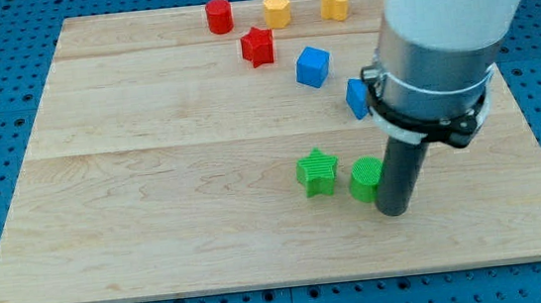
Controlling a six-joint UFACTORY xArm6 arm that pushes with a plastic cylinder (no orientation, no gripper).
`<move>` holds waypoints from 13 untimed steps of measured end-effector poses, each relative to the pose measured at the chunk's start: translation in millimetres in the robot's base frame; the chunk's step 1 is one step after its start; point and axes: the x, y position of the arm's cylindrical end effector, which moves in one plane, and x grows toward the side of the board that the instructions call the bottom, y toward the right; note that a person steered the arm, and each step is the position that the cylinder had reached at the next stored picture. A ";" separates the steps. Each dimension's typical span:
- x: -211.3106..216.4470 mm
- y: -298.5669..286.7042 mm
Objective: Separate green star and the green circle
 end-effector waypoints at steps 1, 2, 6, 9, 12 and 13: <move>-14.8 -0.1; -22.5 -19.7; -46.3 -39.0; -44.3 -79.1; -90.5 -66.9; -95.0 -77.3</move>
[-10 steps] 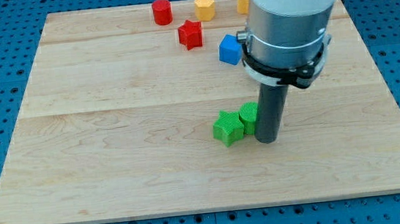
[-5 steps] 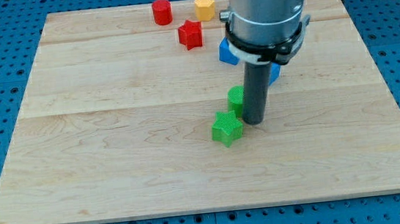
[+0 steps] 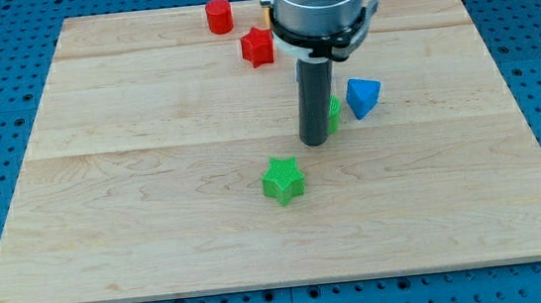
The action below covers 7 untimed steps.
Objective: Separate green star and the green circle
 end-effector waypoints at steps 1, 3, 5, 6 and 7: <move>1.1 -10.2; 1.2 34.7; 0.3 69.7; -4.6 78.1; -10.5 76.6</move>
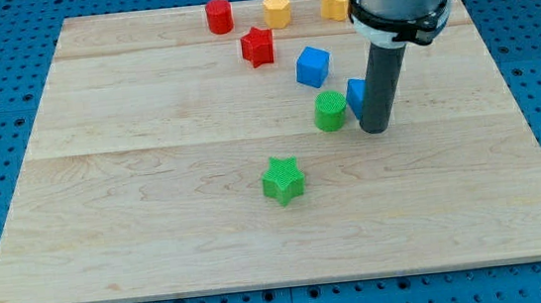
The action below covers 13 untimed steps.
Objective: Separate green star and the green circle
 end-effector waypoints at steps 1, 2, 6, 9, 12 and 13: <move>-4.9 -10.3; -9.2 -26.3; 0.7 -64.5; 1.0 -89.9; 1.0 -69.4; 0.6 -69.4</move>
